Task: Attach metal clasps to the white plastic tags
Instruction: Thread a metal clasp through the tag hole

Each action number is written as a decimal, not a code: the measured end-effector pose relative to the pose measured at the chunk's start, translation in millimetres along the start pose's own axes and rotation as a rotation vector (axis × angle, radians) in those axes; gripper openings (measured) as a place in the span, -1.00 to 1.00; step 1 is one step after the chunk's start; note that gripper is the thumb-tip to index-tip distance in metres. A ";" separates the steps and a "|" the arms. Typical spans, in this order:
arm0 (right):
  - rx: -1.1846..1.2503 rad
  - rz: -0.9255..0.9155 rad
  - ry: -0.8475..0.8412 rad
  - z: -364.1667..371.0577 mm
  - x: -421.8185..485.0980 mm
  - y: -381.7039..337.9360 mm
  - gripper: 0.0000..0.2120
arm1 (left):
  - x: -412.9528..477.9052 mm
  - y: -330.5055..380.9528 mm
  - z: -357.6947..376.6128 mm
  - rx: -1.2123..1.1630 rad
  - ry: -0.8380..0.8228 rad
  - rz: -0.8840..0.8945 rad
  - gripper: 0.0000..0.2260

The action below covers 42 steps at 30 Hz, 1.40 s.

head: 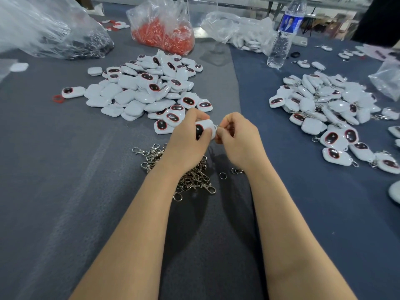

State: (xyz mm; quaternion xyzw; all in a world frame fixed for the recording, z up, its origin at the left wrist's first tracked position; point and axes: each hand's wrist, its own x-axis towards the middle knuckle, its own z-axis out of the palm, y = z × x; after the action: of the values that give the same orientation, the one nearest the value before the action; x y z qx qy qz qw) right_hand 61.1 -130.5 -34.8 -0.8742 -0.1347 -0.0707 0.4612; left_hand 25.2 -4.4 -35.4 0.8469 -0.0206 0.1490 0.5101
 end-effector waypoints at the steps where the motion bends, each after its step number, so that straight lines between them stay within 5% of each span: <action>1: -0.005 -0.006 -0.005 -0.3 -0.1 -0.1 -0.87 | -0.1 0.6 0.1 0.000 0.006 -0.002 -0.85; 16: -0.191 -0.150 -0.092 0.3 -5.8 -10.0 -0.90 | -0.4 -0.5 -1.0 0.037 0.015 0.015 -0.88; 19: -0.038 -0.151 0.034 2.2 -6.5 -14.1 -0.85 | 2.9 0.9 0.5 -0.127 0.062 -0.069 -0.87; 23: 0.240 -0.075 0.146 8.5 -8.7 -20.5 -0.82 | 4.4 10.7 0.4 -0.692 0.088 -0.352 -0.90; 30: 0.481 0.049 0.143 8.3 -4.9 -22.7 -0.86 | 4.3 15.3 -8.0 -1.186 -0.158 -0.473 -0.86; 37: 0.477 0.056 0.197 9.2 -5.0 -21.9 -0.91 | 5.9 13.6 -10.7 -1.258 -0.204 -0.554 -0.88; 42: 0.441 0.060 0.246 9.0 -6.0 -21.6 -0.91 | 6.6 10.8 -8.4 -1.082 -0.059 -0.548 -0.93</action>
State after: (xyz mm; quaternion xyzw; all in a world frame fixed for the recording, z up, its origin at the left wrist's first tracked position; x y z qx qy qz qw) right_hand 48.9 -112.5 -24.4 -0.7410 -0.0636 -0.1316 0.6554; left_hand 27.6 -1.4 -20.7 0.4458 0.1114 -0.0429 0.8872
